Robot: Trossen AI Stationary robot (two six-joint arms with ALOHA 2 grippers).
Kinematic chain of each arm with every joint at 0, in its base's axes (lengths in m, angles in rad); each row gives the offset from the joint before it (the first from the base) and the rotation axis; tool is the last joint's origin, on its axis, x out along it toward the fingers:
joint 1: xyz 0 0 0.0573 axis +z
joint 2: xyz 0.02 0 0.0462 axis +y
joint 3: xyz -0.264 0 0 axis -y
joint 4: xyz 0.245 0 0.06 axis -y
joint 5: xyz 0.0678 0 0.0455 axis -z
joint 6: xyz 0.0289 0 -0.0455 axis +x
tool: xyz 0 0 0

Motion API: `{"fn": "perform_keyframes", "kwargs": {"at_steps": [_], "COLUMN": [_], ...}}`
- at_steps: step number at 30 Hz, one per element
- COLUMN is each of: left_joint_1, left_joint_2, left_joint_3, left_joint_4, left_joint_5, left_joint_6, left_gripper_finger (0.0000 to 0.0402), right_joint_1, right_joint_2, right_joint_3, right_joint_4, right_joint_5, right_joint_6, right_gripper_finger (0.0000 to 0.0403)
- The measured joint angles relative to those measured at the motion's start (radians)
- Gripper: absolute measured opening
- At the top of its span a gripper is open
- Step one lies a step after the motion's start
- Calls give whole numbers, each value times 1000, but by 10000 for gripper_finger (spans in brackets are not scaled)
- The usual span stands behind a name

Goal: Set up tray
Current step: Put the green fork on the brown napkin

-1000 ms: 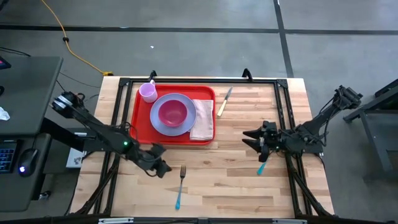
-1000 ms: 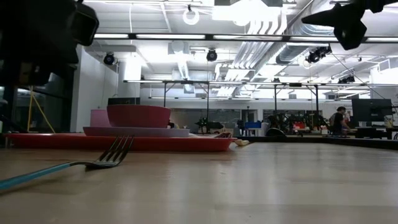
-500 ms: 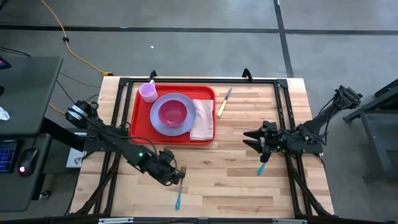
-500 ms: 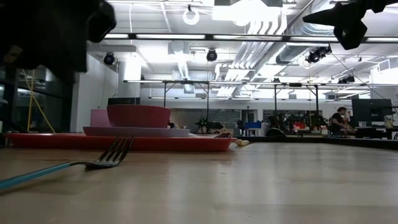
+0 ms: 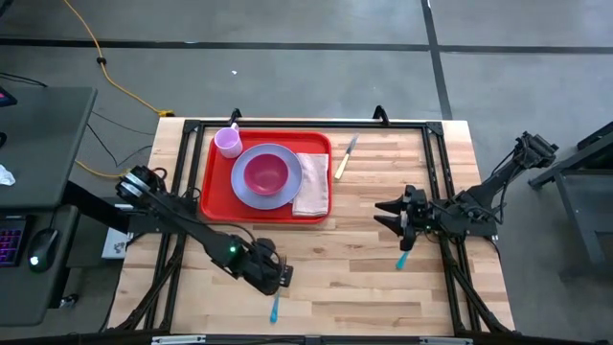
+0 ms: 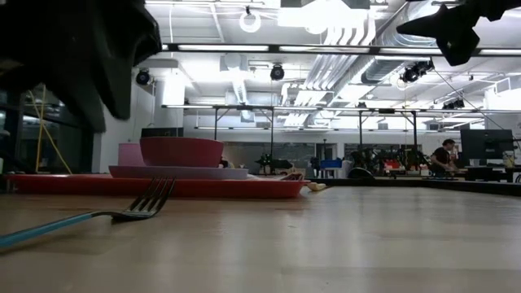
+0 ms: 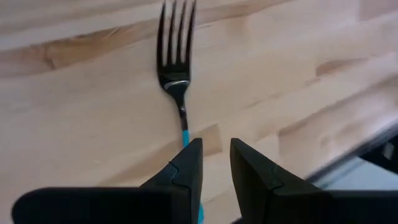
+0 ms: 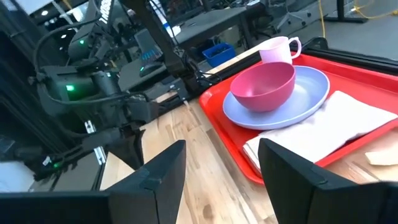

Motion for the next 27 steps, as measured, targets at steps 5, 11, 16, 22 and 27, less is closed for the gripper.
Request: {"fn": "perform_keyframes", "kwargs": {"at_steps": [5, 11, 16, 22, 27], "left_joint_1": [0, 0, 0, 0, 0], "left_joint_2": [84, 152, 178, 182, 182], "left_joint_3": [62, 123, 142, 155, 158], "left_joint_4": [-3, -70, -86, -190, -194], "left_joint_5": [6, 31, 37, 60, 81], "left_joint_6": [-65, -129, -148, -190, -192], "left_gripper_finger": [111, 111, 111, 111, 111], "right_joint_1": [0, -2, -6, -13, -15], "right_joint_2": [-1, -16, -42, -69, -76], "right_joint_3": [0, 0, 1, 0, 0], "right_joint_4": [-9, -28, -47, -73, -80], "right_joint_5": [-53, -82, -92, -138, -140], "right_joint_6": [-37, -52, -52, -52, -52], "right_gripper_finger": [181, 181, 181, 181, 181]}}
